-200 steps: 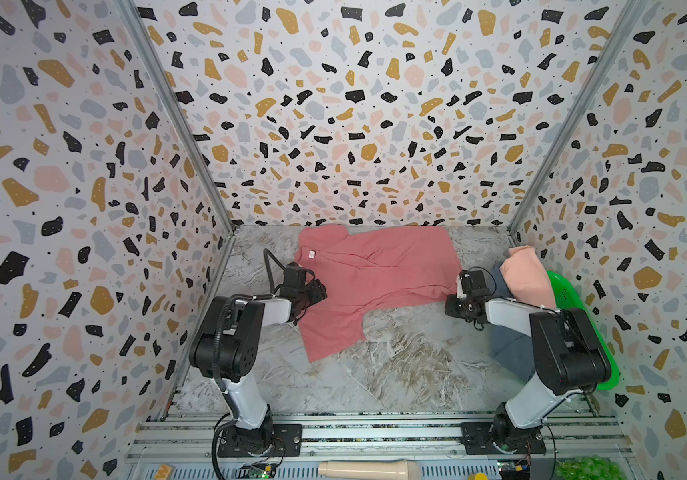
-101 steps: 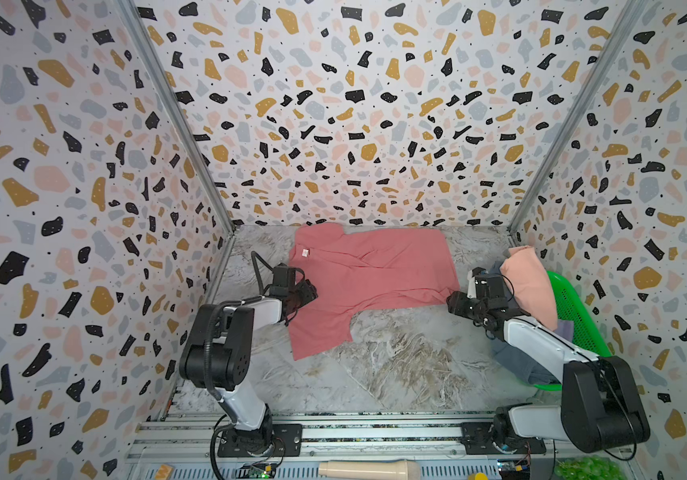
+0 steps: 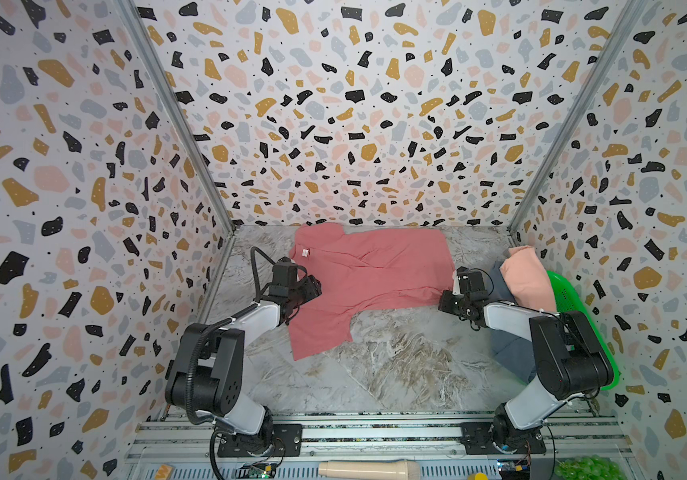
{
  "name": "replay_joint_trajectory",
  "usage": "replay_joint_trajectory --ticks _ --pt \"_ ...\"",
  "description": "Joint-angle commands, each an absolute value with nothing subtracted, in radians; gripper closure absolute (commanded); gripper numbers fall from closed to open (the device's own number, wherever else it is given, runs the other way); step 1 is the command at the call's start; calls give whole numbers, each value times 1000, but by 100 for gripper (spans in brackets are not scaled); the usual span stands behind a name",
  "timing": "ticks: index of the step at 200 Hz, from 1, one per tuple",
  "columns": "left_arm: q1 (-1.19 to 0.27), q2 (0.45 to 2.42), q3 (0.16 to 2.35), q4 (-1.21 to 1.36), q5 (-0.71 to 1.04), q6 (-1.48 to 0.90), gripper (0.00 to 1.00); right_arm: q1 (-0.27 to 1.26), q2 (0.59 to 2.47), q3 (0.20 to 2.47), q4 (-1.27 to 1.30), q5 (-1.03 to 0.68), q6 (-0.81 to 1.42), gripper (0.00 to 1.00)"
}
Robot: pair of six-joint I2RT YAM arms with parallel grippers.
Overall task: Fold and stack the t-shirts
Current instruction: 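Grasp the shirt hem corners nearest the robot with both grippers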
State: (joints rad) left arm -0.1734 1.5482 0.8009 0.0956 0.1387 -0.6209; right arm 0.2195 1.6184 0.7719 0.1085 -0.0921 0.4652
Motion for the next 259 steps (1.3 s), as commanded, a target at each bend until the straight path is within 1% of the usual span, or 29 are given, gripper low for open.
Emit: replay_joint_trajectory --ticks 1,33,65,78,98,103,107,111,116,118,121,124,153,166,196,223,239,259 --pt "-173 1501 772 48 72 -605 31 230 1507 790 63 -43 433 100" --pt "-171 1422 759 -30 -59 -607 30 230 1298 717 -118 3 430 100" --pt "-161 1342 739 -100 -142 -616 29 230 1073 609 -262 41 520 100" --pt "-160 1323 733 -147 -165 -618 28 230 1020 586 -299 41 545 100" --pt "-159 1301 715 -226 -150 -616 28 231 1004 572 -356 60 572 100" --pt "-160 1291 705 -243 -146 -617 28 230 1006 575 -374 74 584 95" --pt "-160 1281 696 -255 -142 -617 28 231 1006 577 -391 85 593 87" --pt "-160 1272 685 -266 -137 -617 28 230 1006 581 -404 94 599 77" --pt "-160 1256 672 -280 -131 -617 28 230 1004 584 -415 100 603 61" --pt "-160 1250 667 -285 -129 -618 28 231 1002 585 -417 103 604 56" --pt "-160 1240 659 -295 -128 -620 28 231 1000 587 -419 105 604 52" --pt "-160 1232 649 -304 -123 -621 28 231 997 588 -419 107 604 50" --pt "-167 1148 569 -370 -36 -638 28 230 993 583 -344 52 617 41" --pt "-183 1119 531 -397 -34 -642 28 230 1022 578 -317 10 637 34" --pt "-214 1088 472 -418 5 -665 29 230 1093 543 -278 5 652 31" --pt "-255 1111 428 -389 20 -699 30 230 1144 507 -250 2 655 30" --pt "-258 1144 410 -342 45 -699 32 231 1186 492 -207 -6 656 30" --pt "-259 1186 405 -282 74 -695 37 234 1268 484 -152 -3 660 30"
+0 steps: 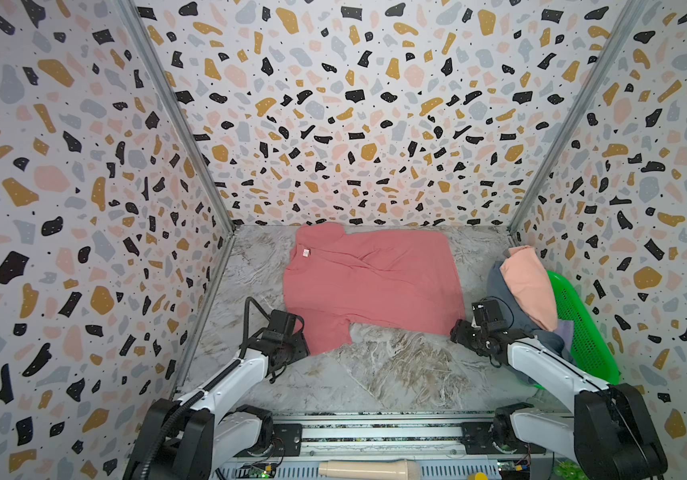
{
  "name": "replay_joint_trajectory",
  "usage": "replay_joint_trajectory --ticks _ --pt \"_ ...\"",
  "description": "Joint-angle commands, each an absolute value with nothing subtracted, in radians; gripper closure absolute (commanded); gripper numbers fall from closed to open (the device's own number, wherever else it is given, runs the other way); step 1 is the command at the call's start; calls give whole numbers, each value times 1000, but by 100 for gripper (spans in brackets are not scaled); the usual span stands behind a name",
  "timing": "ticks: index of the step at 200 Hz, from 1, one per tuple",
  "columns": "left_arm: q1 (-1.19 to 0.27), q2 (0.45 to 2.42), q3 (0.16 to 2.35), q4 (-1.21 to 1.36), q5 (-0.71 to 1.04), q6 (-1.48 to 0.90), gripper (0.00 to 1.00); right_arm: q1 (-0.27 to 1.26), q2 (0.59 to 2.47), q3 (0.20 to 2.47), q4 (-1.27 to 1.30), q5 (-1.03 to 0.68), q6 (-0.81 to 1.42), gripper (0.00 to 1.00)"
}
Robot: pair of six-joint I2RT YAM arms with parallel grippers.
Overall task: Fold and stack the t-shirts
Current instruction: 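Grasp the shirt hem corners nearest the robot with both grippers, then lift the pink t-shirt high by its hem with both grippers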
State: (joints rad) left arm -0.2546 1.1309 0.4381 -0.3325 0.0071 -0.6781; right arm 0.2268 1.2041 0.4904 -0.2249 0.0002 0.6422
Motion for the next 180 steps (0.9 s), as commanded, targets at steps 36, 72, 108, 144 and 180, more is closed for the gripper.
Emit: replay_joint_trajectory --ticks 36,72,108,144,180 --pt "-258 1211 406 -209 105 -668 45 249 1398 484 -49 -1 669 31" --pt "-258 1212 451 -192 102 -629 72 286 1457 518 -41 -16 663 86" --pt "-258 1062 584 -185 84 -547 100 299 1268 584 -30 3 601 100" --pt "-254 826 837 -166 -43 -502 100 299 1045 847 -74 89 459 100" --pt "-254 724 1047 5 -145 -438 100 301 993 1114 -28 59 317 100"
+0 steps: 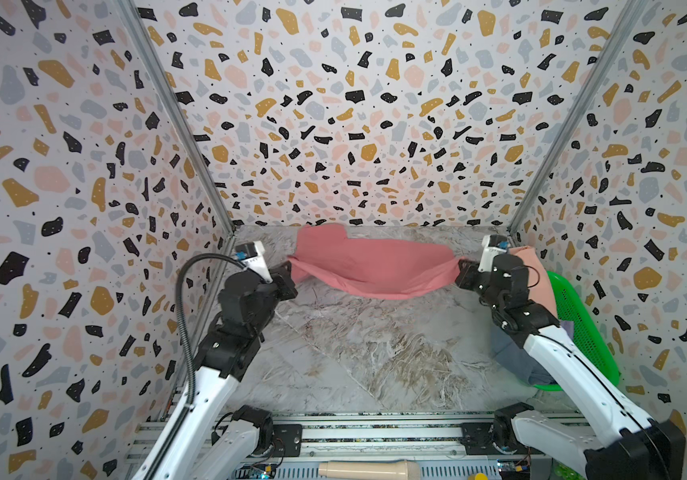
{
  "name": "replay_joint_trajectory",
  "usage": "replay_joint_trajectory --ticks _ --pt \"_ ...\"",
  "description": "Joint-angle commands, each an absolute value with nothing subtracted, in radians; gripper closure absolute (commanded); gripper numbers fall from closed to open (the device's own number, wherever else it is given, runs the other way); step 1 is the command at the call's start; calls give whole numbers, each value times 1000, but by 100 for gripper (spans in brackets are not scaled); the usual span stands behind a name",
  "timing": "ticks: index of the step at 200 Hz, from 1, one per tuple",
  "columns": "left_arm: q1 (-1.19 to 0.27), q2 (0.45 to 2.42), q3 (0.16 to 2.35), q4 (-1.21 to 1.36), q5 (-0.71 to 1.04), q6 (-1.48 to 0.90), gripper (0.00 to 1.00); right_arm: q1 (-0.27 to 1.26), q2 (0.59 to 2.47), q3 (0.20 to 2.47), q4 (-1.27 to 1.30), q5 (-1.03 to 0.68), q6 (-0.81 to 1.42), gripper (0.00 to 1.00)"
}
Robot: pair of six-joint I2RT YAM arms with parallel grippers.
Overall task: Fold and stack the t-shirts
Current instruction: 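Lift the pink t-shirt high by its hem with both grippers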
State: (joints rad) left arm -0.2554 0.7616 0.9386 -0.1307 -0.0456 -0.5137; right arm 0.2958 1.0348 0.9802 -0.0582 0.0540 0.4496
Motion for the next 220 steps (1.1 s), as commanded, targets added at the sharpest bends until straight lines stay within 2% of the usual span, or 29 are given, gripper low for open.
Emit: replay_joint_trajectory --ticks 1,48,106,125,145,182,199,220 --pt "-253 724 1054 8 -148 -435 100 301 993 1121 -27 57 313 100" --pt "-244 791 1309 119 -221 -274 100 301 1037 1376 71 20 175 100" --pt "-240 1068 1479 152 -270 -210 100 299 1252 1449 179 26 138 100" --pt "-209 1206 1548 199 -244 -208 100 294 1360 1501 246 4 146 100" --pt "-134 1368 1676 224 -142 -282 100 278 1487 1604 287 -29 160 100" --pt "-49 1607 2032 187 -19 -288 100 241 1682 1873 248 -101 190 100" --pt "-3 1673 2224 132 17 -306 100 226 1706 1957 217 -111 183 100" --pt "20 1684 2370 34 27 -291 100 214 1659 1941 223 -113 159 100"
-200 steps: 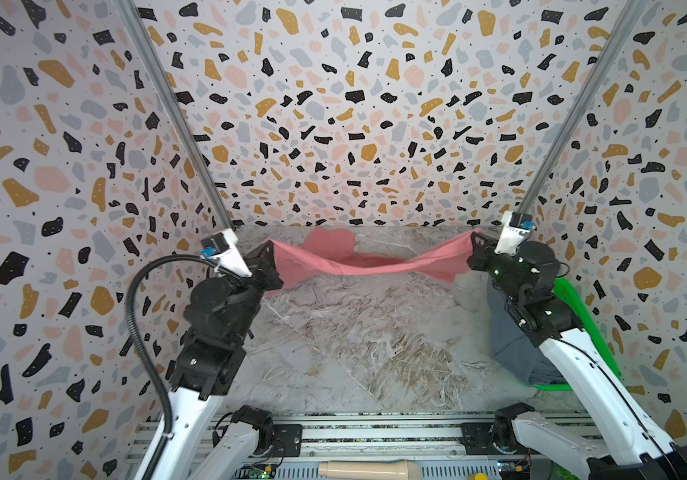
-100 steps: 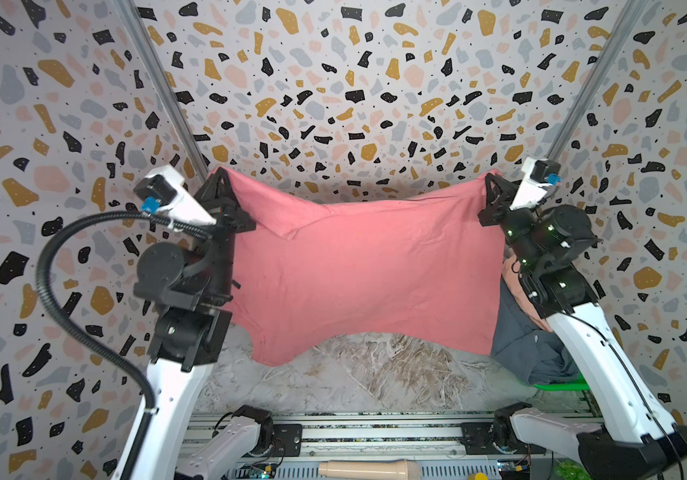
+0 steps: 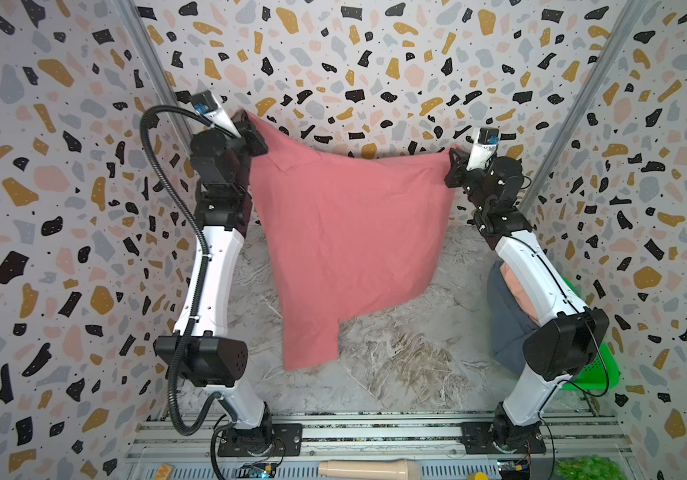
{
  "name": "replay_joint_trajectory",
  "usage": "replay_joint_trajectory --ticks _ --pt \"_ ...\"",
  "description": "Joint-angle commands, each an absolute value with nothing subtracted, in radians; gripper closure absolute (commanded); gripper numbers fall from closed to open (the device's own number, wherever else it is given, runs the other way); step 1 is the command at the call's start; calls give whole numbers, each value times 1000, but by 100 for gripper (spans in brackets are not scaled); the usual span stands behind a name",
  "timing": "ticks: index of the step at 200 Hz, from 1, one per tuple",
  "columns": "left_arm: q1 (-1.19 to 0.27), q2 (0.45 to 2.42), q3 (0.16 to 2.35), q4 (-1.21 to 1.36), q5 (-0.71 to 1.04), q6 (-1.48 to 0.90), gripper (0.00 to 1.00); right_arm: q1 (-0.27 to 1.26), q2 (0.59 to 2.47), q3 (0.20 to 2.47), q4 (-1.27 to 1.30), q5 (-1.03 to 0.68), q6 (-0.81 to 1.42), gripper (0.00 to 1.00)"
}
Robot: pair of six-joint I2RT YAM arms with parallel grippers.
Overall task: Fold and stack the t-shirts
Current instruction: 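Lift the pink t-shirt high by its hem with both grippers, then swing the shirt forward and lay it flat on the table with both grippers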
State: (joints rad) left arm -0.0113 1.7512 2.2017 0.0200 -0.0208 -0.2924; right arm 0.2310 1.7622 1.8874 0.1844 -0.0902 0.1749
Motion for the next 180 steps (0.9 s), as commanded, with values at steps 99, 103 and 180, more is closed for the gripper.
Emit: replay_joint_trajectory --ticks 99,103,180 --pt "20 717 1029 -262 -14 -494 79 211 1172 983 65 -143 266 76" --pt "20 685 986 -294 18 -519 71 209 1152 945 42 -137 282 71" --pt "20 666 1012 -279 207 -576 21 195 1009 918 -33 7 297 37"
